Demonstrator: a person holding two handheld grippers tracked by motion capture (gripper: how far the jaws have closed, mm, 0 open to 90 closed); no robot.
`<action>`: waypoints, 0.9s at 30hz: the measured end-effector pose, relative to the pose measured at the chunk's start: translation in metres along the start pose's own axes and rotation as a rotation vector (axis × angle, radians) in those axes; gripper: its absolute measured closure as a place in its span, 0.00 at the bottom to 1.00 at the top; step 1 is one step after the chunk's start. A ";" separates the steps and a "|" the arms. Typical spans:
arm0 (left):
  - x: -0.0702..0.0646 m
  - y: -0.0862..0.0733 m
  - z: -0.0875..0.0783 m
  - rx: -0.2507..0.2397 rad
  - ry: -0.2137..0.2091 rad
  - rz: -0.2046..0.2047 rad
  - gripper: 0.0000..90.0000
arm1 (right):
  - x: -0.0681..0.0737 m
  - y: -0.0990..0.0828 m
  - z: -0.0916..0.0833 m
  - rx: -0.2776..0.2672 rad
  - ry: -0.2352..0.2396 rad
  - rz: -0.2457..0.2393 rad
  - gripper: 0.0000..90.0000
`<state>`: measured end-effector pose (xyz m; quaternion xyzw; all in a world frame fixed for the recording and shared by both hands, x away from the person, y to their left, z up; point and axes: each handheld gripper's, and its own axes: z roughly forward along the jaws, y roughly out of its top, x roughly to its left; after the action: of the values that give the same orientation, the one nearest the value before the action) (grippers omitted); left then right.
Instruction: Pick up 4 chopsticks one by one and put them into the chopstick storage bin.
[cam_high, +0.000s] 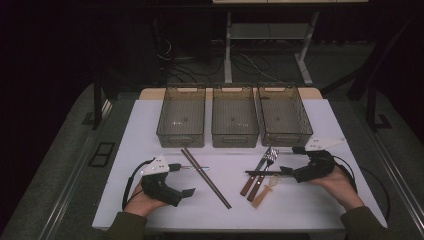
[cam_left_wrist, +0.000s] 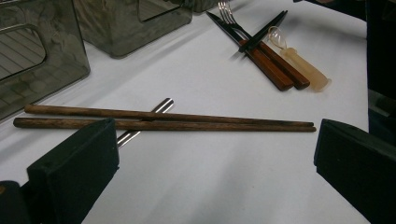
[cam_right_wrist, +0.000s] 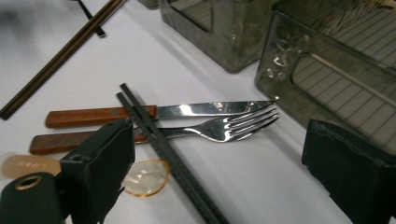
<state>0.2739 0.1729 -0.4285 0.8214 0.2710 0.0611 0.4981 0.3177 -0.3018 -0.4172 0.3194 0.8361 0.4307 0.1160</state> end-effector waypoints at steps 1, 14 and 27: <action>0.000 0.000 0.000 -0.001 0.001 -0.001 0.00 | -0.002 0.001 0.001 -0.004 -0.004 -0.001 0.11; 0.001 -0.001 -0.001 -0.001 0.002 -0.003 0.00 | -0.013 0.000 0.001 0.038 0.004 -0.007 0.27; 0.001 -0.001 -0.002 -0.004 0.002 0.000 0.00 | -0.010 -0.006 0.004 0.123 0.009 -0.061 0.41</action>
<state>0.2737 0.1753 -0.4280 0.8204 0.2714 0.0622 0.4994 0.3248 -0.3080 -0.4247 0.2987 0.8708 0.3760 0.1055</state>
